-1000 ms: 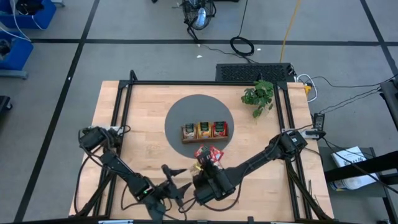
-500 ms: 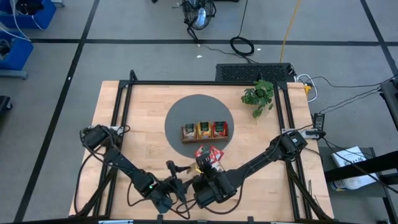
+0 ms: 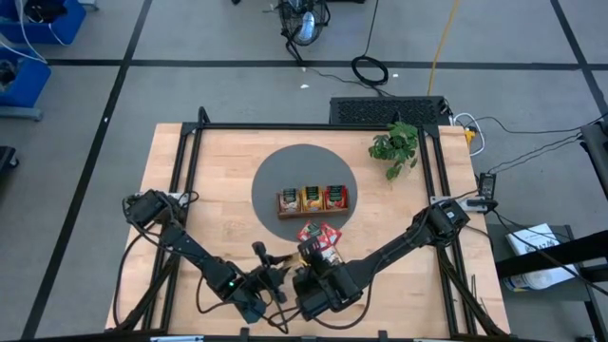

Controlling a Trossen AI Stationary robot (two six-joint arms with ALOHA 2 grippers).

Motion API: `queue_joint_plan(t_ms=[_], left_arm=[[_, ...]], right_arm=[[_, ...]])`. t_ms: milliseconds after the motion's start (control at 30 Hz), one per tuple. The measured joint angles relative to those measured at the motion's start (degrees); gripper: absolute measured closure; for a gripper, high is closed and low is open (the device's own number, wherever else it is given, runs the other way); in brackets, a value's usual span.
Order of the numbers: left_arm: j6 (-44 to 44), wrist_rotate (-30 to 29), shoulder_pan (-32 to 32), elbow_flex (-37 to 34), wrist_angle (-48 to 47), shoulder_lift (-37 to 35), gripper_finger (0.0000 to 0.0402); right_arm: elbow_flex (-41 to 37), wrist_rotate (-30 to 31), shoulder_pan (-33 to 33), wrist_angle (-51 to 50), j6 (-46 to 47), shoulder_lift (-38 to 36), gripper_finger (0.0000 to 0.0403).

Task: Pick & Place Tea
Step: Put the brown tea bag into the left section of the wooden organizer

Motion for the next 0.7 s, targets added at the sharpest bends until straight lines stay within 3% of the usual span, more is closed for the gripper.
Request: queue_joint_plan(t_ms=[100, 167, 333, 500, 700], left_arm=[[0.9, 2.1, 0.2, 0.0, -0.1, 0.0, 0.0371], [2.3, 3.5, 0.3, 0.0, 0.0, -0.1, 0.0386], [3.3, 4.1, 0.2, 0.0, 0.1, -0.1, 0.0374], [4.2, 2.3, -0.2, 0.0, -0.4, -0.1, 0.0388], [4.7, -2.3, -1.3, 0.0, -0.5, -0.1, 0.0382]], right_arm=[[0.0, -0.1, 0.0, 0.8, -0.7, 0.0, 0.0403], [0.0, -0.1, 0.0, 1.1, -1.6, 0.0, 0.0403], [0.0, -0.2, 0.0, 1.9, -2.2, 0.0, 0.0403], [0.0, 0.0, -0.2, -1.5, -0.3, -0.5, 0.04], [-2.1, 0.1, -0.7, -6.1, 7.2, -6.5, 0.0345]])
